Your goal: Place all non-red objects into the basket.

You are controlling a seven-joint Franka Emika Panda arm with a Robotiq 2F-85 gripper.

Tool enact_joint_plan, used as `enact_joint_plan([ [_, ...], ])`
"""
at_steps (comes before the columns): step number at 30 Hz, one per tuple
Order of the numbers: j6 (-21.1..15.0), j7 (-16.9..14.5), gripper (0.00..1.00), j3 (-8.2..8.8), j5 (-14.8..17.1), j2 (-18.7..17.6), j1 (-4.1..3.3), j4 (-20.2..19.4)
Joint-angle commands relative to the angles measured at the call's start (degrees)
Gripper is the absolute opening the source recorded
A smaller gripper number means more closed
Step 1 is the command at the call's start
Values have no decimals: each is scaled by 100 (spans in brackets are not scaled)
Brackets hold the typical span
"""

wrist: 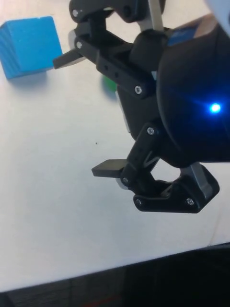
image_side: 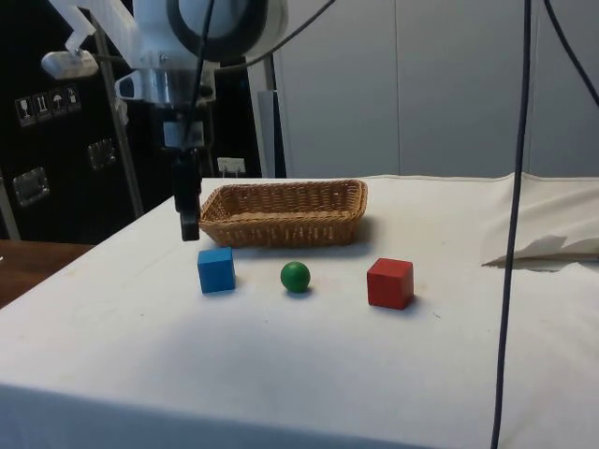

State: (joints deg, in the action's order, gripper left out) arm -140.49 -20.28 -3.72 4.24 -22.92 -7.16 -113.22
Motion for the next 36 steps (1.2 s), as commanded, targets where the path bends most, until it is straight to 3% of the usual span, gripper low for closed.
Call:
enact_joint_plan([
  [1,-74,-17,100,29,-40,-52,-6,0],
  [8,-166,-17,100,160,-218,-189,-23,6],
  [9,-109,-52,100,115,-143,-160,0,0],
  [16,-223,0,100,286,-418,-321,-34,29],
  [17,-172,-52,100,235,-344,-286,0,11],
  [18,-229,6,100,298,-441,-338,-34,29],
  [24,-258,46,100,401,-636,-435,-46,69],
  [25,-212,-17,100,338,-556,-413,0,57],
  [26,-264,57,100,418,-670,-447,-52,80],
  [32,-292,201,100,510,-974,-516,-69,115],
  [33,-246,103,100,424,-854,-470,-6,80],
  [34,-292,229,100,510,-1014,-527,-69,120],
  [36,-315,258,100,476,-1043,-550,-46,120],
])
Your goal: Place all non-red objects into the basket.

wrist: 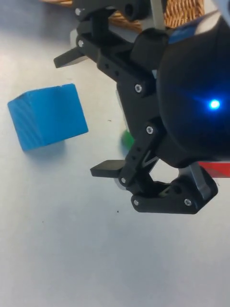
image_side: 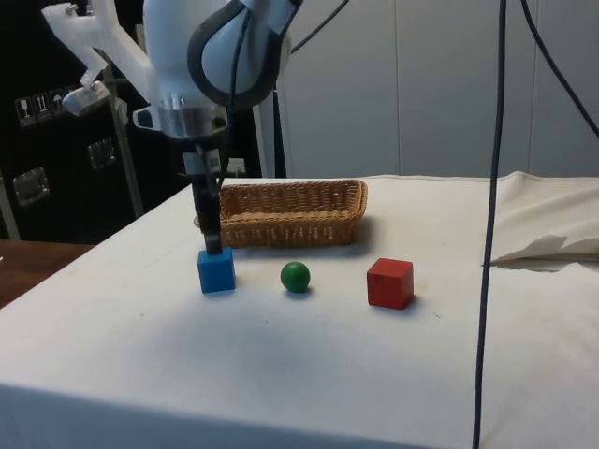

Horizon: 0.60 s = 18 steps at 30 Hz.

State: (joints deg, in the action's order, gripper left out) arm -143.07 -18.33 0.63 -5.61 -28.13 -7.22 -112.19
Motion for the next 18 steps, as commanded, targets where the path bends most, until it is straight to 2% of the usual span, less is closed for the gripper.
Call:
enact_joint_plan([
  [1,-57,63,100,34,-57,-34,-40,17],
  [7,-74,-11,100,-34,52,-74,11,17],
  [11,-126,-138,100,-97,246,-160,57,40],
  [18,-195,-413,100,-97,619,-332,57,126],
])
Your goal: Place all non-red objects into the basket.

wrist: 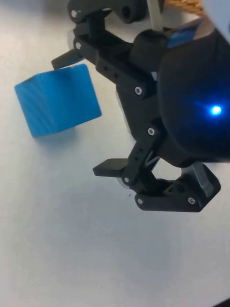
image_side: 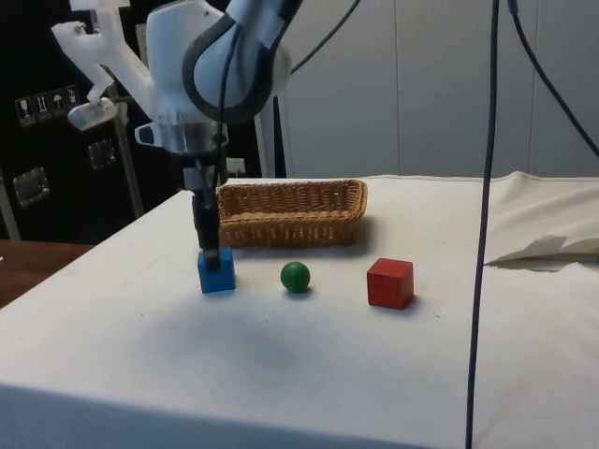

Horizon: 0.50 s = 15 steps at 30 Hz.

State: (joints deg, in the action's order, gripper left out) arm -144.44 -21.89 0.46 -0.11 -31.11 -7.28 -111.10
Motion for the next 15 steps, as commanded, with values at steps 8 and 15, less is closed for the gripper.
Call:
enact_joint_plan([
  [8,-115,-264,100,-69,344,-269,57,155],
  [15,-149,-258,100,-34,338,-401,29,218],
])
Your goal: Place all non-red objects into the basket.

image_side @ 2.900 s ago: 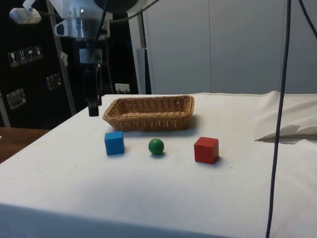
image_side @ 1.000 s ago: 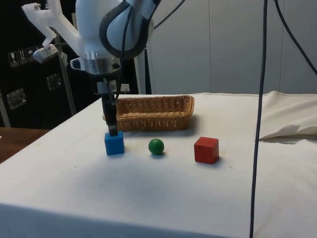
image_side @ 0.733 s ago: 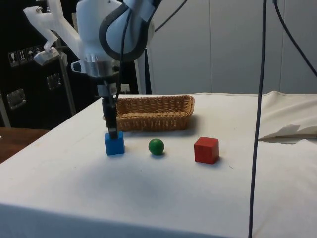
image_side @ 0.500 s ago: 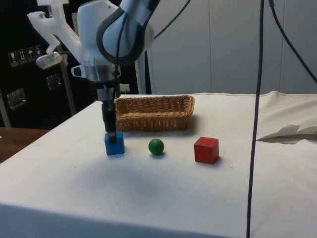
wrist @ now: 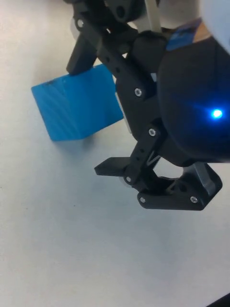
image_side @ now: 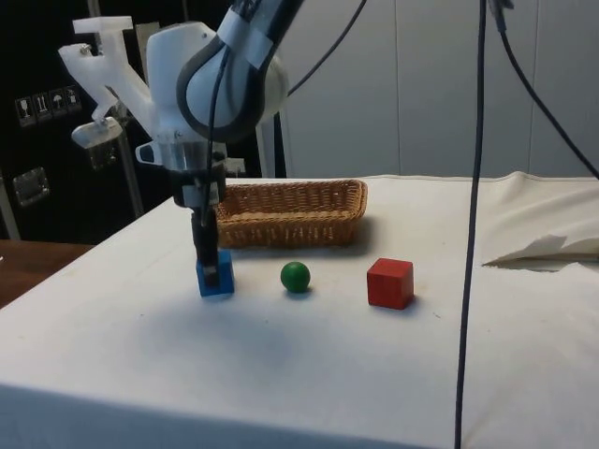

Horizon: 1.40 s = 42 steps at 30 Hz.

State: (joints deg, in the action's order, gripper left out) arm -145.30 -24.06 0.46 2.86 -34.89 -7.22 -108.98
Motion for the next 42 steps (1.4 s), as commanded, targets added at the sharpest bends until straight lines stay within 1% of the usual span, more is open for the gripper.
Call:
enact_joint_plan([
  [1,-69,-29,100,-23,29,-46,17,11],
  [4,-80,-17,100,-6,11,-57,6,11],
  [5,-23,0,100,6,0,-34,0,6],
  [6,-80,-11,100,-6,11,-63,0,11],
  [9,-86,-6,100,0,6,-57,0,11],
  [10,-29,-23,100,-11,17,23,17,0],
  [13,34,-46,100,-11,34,143,34,-23],
  [14,11,-6,100,17,6,63,0,23],
  [15,63,-46,100,-6,34,189,40,-40],
  [18,189,-29,100,17,29,344,34,-80],
  [21,235,-23,100,17,29,361,34,-74],
  [22,252,-11,100,29,6,395,23,-86],
  [27,206,-46,100,-17,69,235,52,-40],
  [30,126,-46,100,-34,97,126,52,-23],
  [31,195,-11,100,11,29,189,23,-40],
  [32,74,-40,100,-46,103,69,46,-23],
  [33,57,-29,100,-46,97,46,40,-17],
  [39,29,-6,100,-52,86,0,40,-11],
  [40,52,11,100,-23,46,0,17,-17],
  [41,29,-11,100,-52,92,11,46,-11],
  [42,34,-11,100,-52,92,11,46,-11],
])
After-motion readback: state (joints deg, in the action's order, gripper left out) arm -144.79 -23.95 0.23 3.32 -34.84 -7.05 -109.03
